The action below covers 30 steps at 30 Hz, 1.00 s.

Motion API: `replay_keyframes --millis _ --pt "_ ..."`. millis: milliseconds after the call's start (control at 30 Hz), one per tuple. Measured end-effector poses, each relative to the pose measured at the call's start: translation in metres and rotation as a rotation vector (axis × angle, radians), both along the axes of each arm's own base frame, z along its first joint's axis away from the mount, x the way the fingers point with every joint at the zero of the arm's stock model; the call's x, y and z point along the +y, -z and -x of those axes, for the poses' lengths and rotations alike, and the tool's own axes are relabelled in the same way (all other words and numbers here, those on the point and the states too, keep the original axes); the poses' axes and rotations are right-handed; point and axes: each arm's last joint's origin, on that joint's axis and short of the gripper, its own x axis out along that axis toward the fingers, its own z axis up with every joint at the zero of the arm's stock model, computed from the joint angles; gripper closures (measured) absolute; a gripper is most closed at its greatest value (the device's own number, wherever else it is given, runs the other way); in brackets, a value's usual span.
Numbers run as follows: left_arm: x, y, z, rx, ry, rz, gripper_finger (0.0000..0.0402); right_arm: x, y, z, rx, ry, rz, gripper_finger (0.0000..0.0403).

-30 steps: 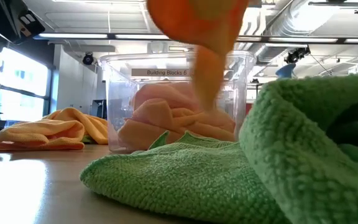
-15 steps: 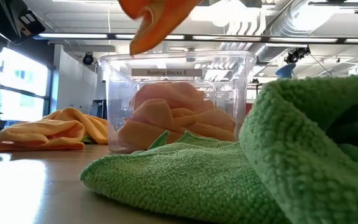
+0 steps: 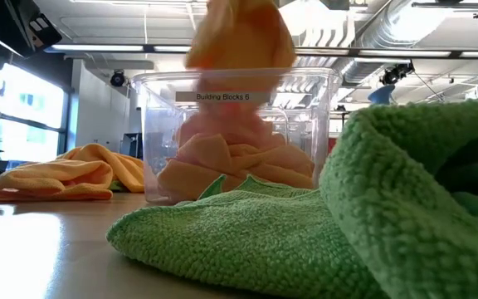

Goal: Sort microfiber towel by color & place in baskets
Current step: Put the orange microfiber towel into the bottom transparent bin

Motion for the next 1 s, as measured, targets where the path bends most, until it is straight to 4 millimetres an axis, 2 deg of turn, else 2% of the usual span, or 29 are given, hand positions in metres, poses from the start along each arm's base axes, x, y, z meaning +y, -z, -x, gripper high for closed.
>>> replay_keyframes --millis 333,500,733,1000 --pt "0.0 0.0 0.0 -0.001 -0.002 -0.001 0.0401 -0.025 0.061 -0.042 0.069 0.112 -0.344 0.0403" --pt "0.0 0.0 0.0 -0.001 -0.002 -0.001 0.0401 -0.04 0.092 -0.058 0.127 0.186 -0.438 0.0403" --pt "0.0 0.0 0.0 -0.002 -0.001 0.0 0.0402 -0.053 0.126 -0.062 0.251 0.326 -0.531 0.0403" --pt "0.0 0.0 0.0 -0.001 -0.001 -0.001 0.0401 -0.053 0.149 -0.069 0.229 0.463 -0.611 0.0396"
